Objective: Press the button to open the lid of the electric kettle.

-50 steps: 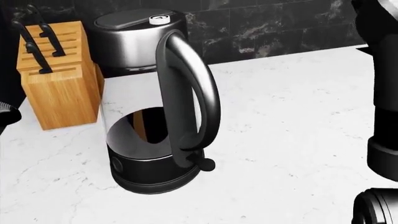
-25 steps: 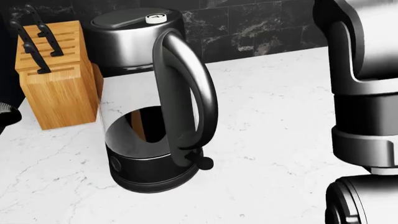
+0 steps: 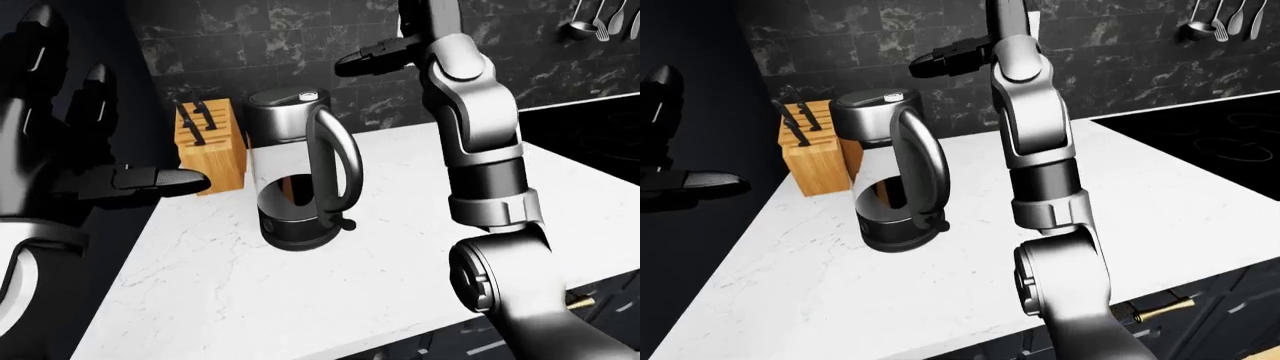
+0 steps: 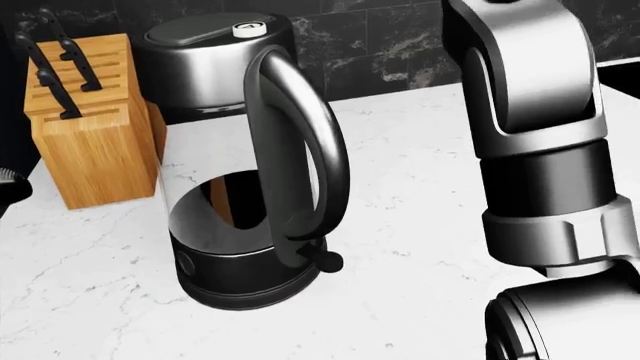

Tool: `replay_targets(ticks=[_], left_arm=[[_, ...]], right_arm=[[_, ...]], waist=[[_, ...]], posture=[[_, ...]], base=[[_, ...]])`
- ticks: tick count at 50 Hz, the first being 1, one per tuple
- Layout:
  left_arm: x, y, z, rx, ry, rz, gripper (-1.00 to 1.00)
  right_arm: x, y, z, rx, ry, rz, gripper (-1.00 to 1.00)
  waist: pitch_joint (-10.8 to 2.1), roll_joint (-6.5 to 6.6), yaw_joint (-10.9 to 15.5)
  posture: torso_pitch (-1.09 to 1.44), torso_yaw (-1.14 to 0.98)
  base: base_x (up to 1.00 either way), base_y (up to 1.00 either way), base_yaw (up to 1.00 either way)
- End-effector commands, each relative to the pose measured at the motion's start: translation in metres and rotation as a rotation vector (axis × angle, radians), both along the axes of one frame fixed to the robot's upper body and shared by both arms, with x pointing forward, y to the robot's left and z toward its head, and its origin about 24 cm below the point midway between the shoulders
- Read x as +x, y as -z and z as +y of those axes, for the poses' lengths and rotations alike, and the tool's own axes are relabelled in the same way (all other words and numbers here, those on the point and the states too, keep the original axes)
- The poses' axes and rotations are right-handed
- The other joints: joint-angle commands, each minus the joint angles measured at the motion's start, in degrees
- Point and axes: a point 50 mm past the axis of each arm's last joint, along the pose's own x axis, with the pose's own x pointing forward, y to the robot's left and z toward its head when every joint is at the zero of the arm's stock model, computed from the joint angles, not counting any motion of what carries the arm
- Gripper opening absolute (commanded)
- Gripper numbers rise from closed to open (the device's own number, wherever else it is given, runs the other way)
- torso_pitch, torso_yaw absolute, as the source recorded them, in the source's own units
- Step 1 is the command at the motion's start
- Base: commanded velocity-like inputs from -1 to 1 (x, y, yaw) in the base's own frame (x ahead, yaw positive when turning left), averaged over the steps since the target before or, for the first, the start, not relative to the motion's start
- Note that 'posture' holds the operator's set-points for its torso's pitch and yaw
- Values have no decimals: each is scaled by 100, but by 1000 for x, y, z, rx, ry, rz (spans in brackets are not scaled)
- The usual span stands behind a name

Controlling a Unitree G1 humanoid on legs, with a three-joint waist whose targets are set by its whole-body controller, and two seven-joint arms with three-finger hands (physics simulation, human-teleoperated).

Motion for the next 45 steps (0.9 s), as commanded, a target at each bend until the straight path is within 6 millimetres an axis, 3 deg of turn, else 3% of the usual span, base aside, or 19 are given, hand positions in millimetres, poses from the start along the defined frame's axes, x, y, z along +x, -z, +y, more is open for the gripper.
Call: replay_targets(ticks=[1, 45], left_arm=[[-3, -9, 1, 5, -9, -57, 100], [-4, -10, 1, 1, -8, -58, 100]], right_arm=[[-8, -20, 3, 4, 3, -87, 100], [-5, -21, 27, -24, -12, -70, 100]], waist=[[-48, 17, 3], [-47, 56, 10]], posture=[[-42, 0], [-42, 0]], base=[[0, 0, 0], [0, 0, 0]])
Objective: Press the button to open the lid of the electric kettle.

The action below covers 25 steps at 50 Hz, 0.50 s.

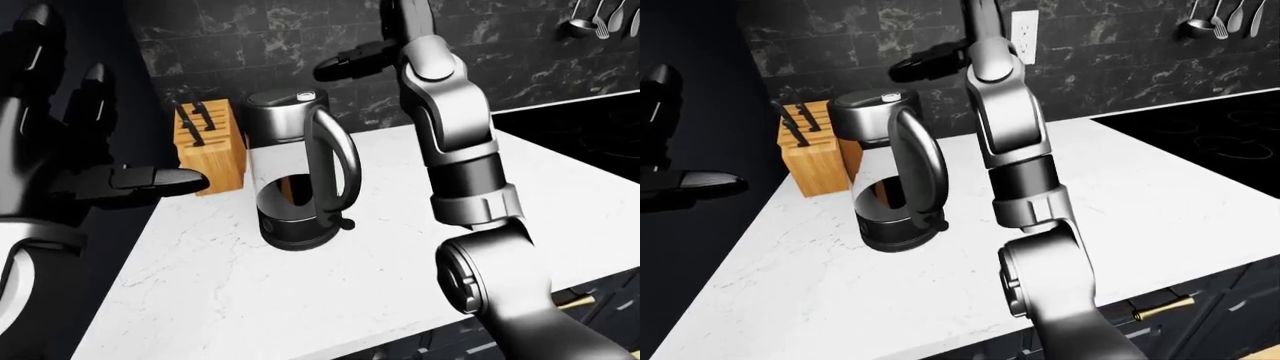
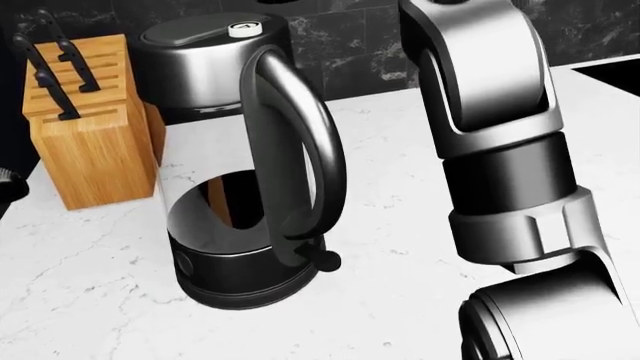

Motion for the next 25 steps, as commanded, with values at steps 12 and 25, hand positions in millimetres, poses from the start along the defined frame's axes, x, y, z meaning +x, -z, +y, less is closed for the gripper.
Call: replay_targets(ticks=[12, 25], left_arm=[[-3, -9, 1, 3, -10, -57, 100], [-3, -10, 1, 1, -9, -57, 100]], right_arm=[[-5, -26, 9, 5, -20, -85, 100], [2, -18, 11, 12, -24, -42, 100]], waist=[[-52, 27, -1], [-49, 39, 0]], posture=[[-42, 0], [-42, 0]], base=[[0, 0, 0], [0, 0, 0]])
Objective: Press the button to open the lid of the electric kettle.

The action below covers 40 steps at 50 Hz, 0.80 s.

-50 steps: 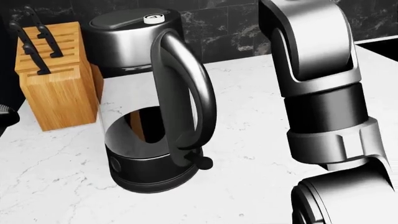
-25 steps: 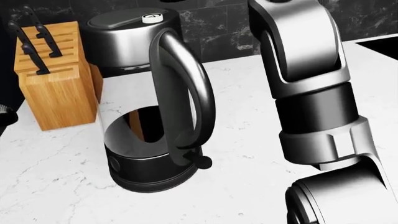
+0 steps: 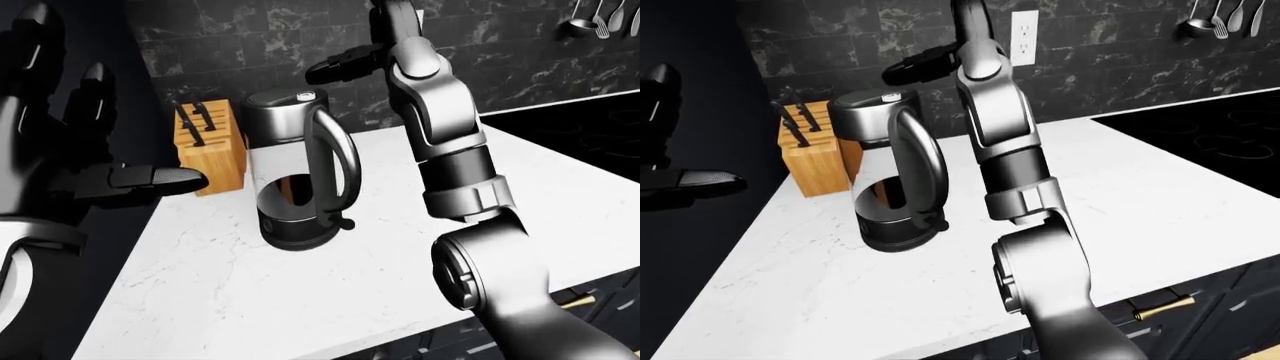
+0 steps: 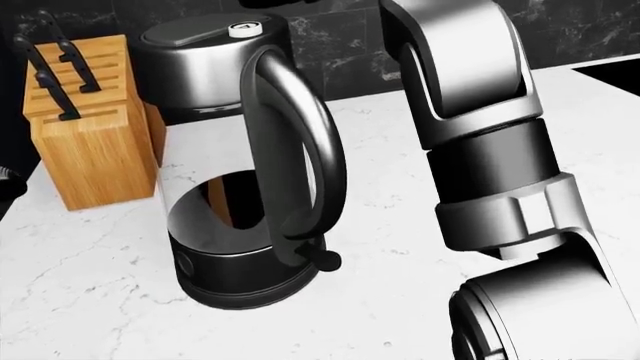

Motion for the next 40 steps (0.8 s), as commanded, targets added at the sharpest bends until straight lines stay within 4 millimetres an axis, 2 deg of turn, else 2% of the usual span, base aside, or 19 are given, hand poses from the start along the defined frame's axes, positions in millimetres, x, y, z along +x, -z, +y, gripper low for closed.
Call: replay_targets(ticks=[1, 40], left_arm=[[-3, -9, 1, 5, -10, -56, 100], [-4, -8, 1, 3, -10, -56, 100]], right_arm=[[-6, -23, 1, 17, -8, -90, 100], [-7, -23, 15, 52, -39, -59, 100]], waist=[[-51, 24, 0], [-49, 40, -2]], posture=[[-42, 0], [-42, 0]], base=[[0, 0, 0], [0, 0, 0]])
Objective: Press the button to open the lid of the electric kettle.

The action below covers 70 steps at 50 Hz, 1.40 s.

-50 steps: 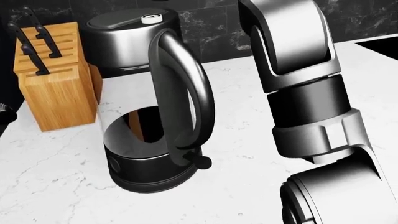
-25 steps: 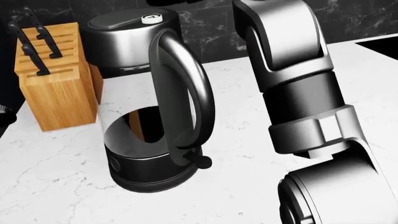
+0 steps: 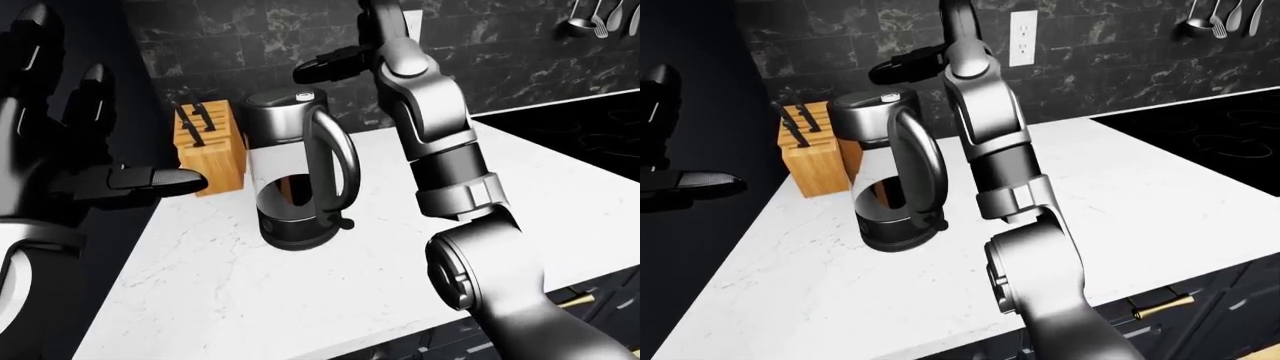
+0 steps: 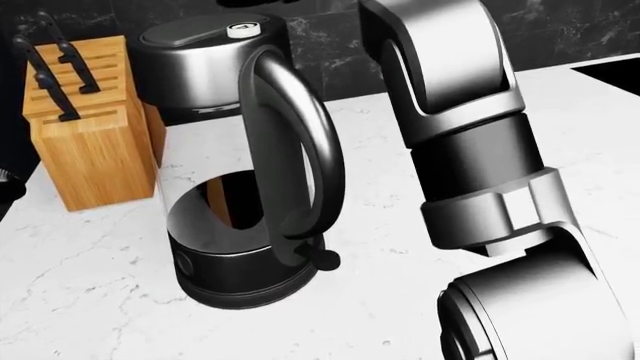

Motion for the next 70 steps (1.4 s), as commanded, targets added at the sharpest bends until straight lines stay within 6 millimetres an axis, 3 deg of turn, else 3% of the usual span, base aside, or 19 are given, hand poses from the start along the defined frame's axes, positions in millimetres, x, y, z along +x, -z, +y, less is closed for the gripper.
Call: replay_targets(ticks=[1, 13, 32, 49, 70], left_arm=[[-3, -9, 1, 4, -10, -55, 100], [-3, -9, 1, 4, -10, -56, 100], [-3, -10, 0, 3, -8, -58, 100], [-3, -9, 1, 2, -9, -55, 100], [-4, -8, 1, -1, -8, -55, 100]], right_arm=[[-7, -24, 1, 13, -7, -95, 100], [-6, -24, 4, 11, 3, -96, 100], [1, -22, -9, -28, 63, -100, 100], [2, -10, -7, -44, 56, -84, 100], [5, -11, 0, -38, 67, -86, 100]], waist=[[-47, 24, -1], [-48, 29, 5], [-49, 29, 9], [-54, 30, 2], [-58, 42, -1]], posture=[[-42, 0], [-42, 0], [-42, 0], [-42, 0], [-42, 0]], base=[[0, 0, 0], [0, 0, 0], [0, 0, 0], [0, 0, 0], [0, 0, 0]])
